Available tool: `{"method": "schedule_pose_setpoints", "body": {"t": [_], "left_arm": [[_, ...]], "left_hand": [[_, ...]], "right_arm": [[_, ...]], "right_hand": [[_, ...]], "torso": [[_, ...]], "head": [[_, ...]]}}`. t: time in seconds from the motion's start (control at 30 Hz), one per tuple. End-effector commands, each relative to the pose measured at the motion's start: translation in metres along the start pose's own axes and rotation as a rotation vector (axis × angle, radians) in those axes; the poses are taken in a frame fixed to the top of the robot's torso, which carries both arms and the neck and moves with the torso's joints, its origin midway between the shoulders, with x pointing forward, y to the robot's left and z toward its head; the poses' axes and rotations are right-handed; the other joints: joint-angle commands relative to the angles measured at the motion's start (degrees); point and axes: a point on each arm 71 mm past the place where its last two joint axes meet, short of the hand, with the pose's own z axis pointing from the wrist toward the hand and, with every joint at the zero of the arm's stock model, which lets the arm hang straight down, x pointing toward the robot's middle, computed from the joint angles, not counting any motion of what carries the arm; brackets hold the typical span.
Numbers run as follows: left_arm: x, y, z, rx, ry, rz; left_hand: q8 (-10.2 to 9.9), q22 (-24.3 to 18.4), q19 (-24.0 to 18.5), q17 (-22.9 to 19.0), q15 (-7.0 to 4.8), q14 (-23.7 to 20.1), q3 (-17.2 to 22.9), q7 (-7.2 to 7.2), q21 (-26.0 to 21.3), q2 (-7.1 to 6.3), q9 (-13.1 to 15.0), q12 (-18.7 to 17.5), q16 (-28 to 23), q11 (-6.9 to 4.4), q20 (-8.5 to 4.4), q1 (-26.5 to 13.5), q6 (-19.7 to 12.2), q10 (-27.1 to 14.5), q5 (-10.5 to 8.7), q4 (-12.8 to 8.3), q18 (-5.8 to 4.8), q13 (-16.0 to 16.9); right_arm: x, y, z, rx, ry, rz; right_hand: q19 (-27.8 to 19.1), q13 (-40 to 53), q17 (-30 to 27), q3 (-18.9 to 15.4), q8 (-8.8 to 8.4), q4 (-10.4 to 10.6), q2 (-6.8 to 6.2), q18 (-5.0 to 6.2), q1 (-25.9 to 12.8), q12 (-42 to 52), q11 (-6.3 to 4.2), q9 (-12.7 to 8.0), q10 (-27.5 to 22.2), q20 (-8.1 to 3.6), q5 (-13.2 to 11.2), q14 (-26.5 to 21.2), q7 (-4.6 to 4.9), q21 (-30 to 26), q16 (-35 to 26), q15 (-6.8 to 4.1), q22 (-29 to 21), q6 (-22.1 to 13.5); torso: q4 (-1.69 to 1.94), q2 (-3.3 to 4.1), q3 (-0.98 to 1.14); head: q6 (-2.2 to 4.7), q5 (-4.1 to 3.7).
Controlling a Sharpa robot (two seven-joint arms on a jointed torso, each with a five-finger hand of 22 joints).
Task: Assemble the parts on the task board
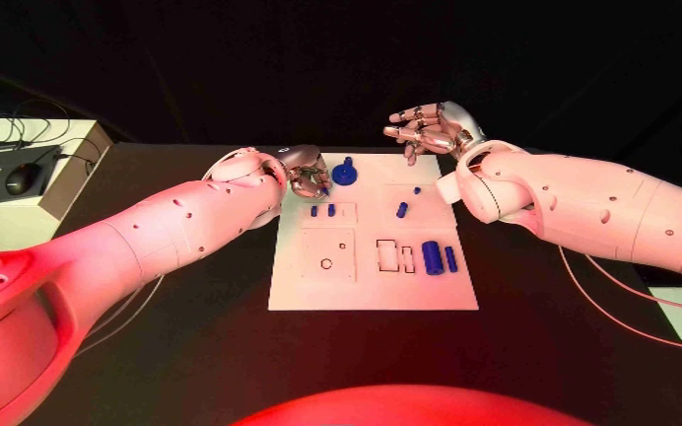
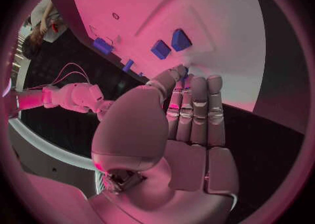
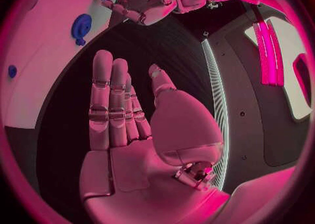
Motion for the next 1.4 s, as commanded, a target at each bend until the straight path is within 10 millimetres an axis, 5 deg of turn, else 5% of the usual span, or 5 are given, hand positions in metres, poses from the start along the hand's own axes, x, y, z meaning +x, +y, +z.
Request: {"method": "schedule_pose_setpoints", "body": {"t": [0.03,1.17,1.4], "left_arm": [[0.004,-0.002,0.001,0.007,0.02,-0.006],[0.016,-0.003,0.004,-0.017,0.071,0.016],[0.015,-0.004,0.003,-0.017,0.055,0.016]], "left_hand": [[-0.1,0.07,0.45,0.07,0.09,0.17,0.07,0.26,-0.24,-0.16,-0.03,0.05,-0.19,0.16,-0.1,0.12,-0.06,-0.35,-0.21,0.07,1.1,0.09],[-0.11,0.25,0.25,0.26,0.26,-0.31,-0.08,0.22,-0.42,-0.07,-0.03,0.03,-0.19,0.36,-0.1,0.19,-0.33,-1.12,-0.36,0.05,0.99,0.08],[-0.16,0.11,0.01,0.11,0.65,-1.4,0.0,-0.89,-0.83,-0.66,-0.09,0.14,-0.06,0.81,0.14,-0.07,-3.81,-3.2,-0.35,0.08,0.95,0.06]], "right_arm": [[0.001,0.001,0.0,-0.013,0.009,0.004],[0.002,0.001,0.001,-0.014,0.01,0.005],[0.001,0.001,0.001,-0.013,0.01,0.004]], "right_hand": [[-0.38,-0.08,0.09,0.06,-0.34,-0.05,0.44,0.69,-0.08,-0.08,-0.27,-0.02,0.01,-0.02,0.19,-0.26,0.34,0.27,0.32,0.0,0.07,-0.08],[-0.38,-0.08,0.09,0.06,-0.34,-0.05,0.44,0.69,-0.08,-0.08,-0.27,-0.02,0.01,-0.02,0.19,-0.26,0.34,0.27,0.32,0.0,0.07,-0.08],[-0.38,-0.08,0.09,0.06,-0.34,-0.05,0.44,0.69,-0.08,-0.08,-0.27,-0.02,0.01,-0.02,0.19,-0.26,0.34,0.27,0.32,0.0,0.07,-0.08]], "torso": [[-0.05,0.05,-0.03],[0.04,0.0,-0.02],[0.01,0.01,-0.02]], "head": [[0.0,-0.01],[-0.18,-0.3],[-0.21,-0.28]]}}
